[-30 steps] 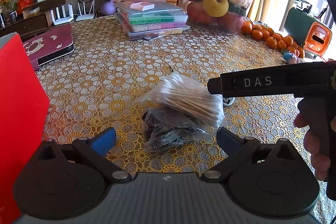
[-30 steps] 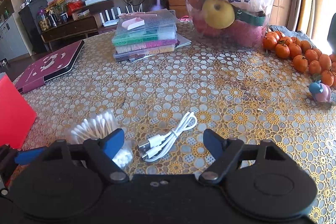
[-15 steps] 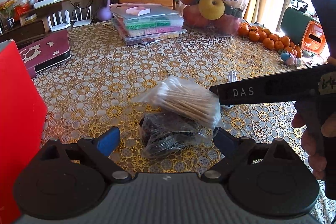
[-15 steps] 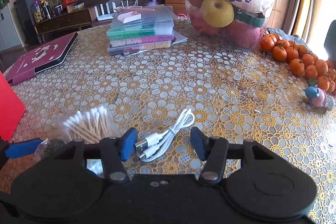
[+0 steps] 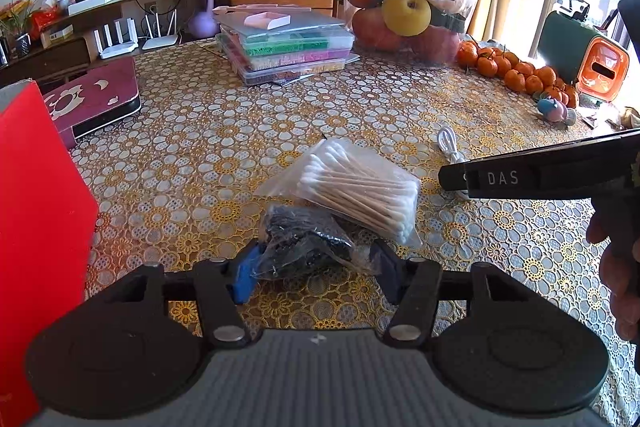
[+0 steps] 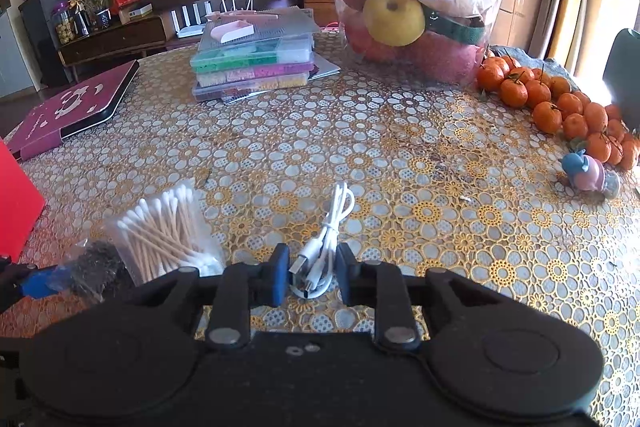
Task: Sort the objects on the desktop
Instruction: 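Grasp the small black cable bag with the left tool while the right tool grasps the white USB cable, then carry the black cable bag with the left tool while the right tool carries the USB cable to the box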
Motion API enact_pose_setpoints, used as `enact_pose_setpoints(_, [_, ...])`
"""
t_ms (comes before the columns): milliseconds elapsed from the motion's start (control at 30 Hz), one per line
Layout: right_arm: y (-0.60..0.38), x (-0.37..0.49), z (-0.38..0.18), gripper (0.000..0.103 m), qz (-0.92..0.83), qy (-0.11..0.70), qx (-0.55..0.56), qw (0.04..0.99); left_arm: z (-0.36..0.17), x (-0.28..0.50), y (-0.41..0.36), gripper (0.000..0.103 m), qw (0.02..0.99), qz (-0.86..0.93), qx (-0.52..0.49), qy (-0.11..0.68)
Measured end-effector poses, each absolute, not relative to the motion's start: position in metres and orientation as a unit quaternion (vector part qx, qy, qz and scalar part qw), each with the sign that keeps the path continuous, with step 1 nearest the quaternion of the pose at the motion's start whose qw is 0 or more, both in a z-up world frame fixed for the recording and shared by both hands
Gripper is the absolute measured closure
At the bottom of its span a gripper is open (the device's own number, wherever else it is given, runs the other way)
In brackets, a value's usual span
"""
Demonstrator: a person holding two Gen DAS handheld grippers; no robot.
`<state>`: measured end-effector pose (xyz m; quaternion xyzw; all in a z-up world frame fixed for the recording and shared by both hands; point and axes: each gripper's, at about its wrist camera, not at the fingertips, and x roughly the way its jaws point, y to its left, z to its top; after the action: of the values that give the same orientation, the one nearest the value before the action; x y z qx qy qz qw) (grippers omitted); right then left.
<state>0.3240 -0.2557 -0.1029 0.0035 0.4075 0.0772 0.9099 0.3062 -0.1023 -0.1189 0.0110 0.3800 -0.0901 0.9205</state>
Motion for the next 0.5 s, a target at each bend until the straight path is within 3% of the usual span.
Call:
enact_pose_setpoints(233, [-0.264, 0.313, -0.098, 0.080, 0.075, 0.410, 0.017, 0.909, -0.115, 0.305, -0.094, 0.063, 0.917, -0.090, -0.010, 0.388])
enact_pose_setpoints(500, [-0.269, 0.292, -0.086, 0.081, 0.078, 0.407, 0.028, 0.910, -0.106, 0.295, -0.087, 0.064, 0.914, -0.091, -0.026, 0.395])
